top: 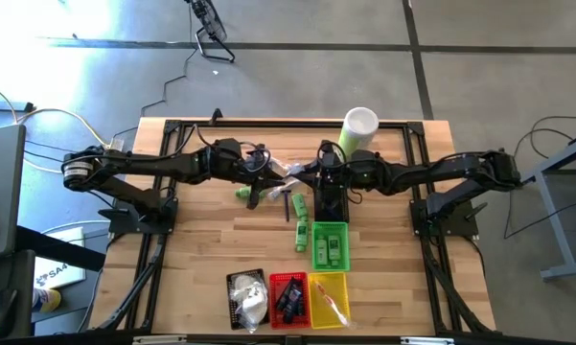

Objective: Pick & Place Travel size toiletries
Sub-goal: Put the blue toothbrush into the yellow bin

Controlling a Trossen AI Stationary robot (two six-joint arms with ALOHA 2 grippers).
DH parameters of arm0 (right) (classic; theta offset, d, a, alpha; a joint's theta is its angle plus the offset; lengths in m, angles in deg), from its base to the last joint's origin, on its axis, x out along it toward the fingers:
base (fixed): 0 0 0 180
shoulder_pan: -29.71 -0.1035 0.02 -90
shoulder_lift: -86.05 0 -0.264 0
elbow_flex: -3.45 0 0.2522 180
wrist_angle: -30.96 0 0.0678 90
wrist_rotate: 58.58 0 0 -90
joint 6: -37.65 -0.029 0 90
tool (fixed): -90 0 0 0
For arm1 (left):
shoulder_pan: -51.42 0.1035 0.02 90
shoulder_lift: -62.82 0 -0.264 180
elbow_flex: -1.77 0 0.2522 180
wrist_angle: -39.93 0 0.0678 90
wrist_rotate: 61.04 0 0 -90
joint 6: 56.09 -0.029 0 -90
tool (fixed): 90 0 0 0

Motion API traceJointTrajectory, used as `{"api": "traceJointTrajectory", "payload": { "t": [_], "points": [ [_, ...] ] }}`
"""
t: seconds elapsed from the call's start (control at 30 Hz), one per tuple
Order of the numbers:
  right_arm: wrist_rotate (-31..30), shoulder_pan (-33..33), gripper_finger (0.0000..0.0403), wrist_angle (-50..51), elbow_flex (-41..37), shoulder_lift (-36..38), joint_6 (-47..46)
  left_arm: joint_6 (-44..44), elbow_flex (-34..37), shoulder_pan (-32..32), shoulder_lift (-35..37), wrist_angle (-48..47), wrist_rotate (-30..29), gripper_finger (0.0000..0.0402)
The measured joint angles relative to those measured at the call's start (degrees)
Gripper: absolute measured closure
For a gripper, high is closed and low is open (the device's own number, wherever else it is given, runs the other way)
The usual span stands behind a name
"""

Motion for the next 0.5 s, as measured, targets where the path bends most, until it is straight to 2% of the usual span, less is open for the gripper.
{"api": "traceJointTrajectory", "payload": {
  "t": [0.2,0.5],
  "points": [
    [0.6,0.0,0.0391,0.2,0.0,0.0,0.0,0.0,0.0,0.0,0.0,-0.9,-0.1,0.0364],
    [0.5,-0.1,0.0395,0.2,0.0,0.0,0.0,-1.7,0.0,0.0,0.0,-1.1,-0.4,0.0362]
  ]
}}
